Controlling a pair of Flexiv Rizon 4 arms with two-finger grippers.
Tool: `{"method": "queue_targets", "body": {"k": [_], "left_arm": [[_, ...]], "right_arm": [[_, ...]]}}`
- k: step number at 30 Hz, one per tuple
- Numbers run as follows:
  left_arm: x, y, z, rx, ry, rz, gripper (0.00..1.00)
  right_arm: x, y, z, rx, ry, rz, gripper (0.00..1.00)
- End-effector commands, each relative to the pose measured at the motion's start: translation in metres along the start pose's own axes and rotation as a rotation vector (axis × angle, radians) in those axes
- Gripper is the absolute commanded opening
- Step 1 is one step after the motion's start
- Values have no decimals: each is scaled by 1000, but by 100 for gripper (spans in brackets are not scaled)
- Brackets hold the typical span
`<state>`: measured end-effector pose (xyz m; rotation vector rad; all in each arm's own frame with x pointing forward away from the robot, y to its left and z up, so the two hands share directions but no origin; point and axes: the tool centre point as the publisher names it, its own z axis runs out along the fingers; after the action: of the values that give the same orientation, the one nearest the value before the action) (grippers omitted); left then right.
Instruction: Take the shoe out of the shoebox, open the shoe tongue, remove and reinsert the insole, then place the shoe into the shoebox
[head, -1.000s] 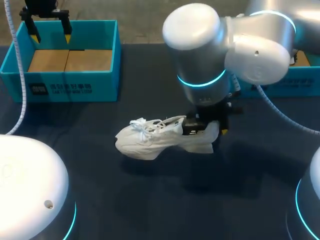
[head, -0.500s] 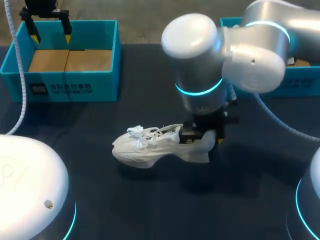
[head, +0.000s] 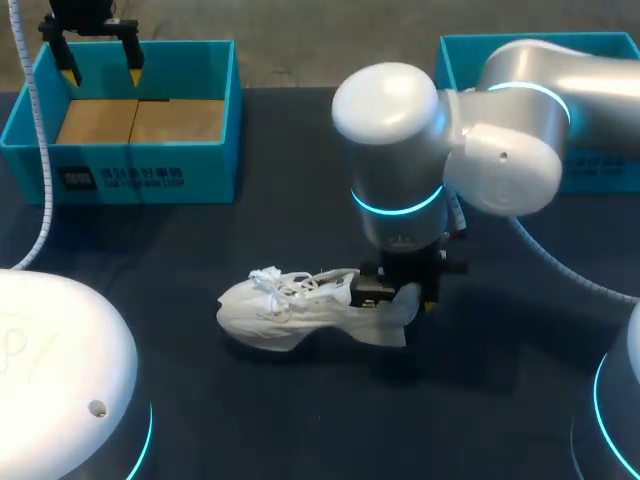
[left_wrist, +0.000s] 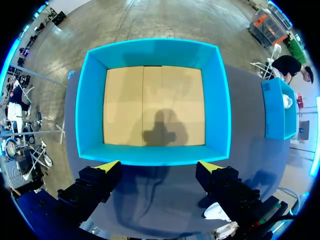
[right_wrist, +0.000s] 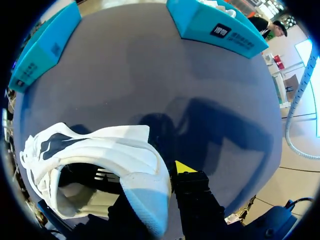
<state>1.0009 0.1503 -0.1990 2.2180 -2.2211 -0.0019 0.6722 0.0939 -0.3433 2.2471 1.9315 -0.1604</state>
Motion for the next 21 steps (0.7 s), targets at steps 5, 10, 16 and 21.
{"method": "queue_targets", "body": {"k": [5,10,16,21], "left_arm": [[0,0,0,1,0,0,100],[0,0,0,1,0,0,100],[0,0,0,1,0,0,100],[0,0,0,1,0,0,100]], "right_arm": [[10,-2,17,21,2,-20,0],[15,1,22,26,-5,-47,0],[18,3,28,23,13,-57,0],[16,4,30,28,15,-51,0]]}}
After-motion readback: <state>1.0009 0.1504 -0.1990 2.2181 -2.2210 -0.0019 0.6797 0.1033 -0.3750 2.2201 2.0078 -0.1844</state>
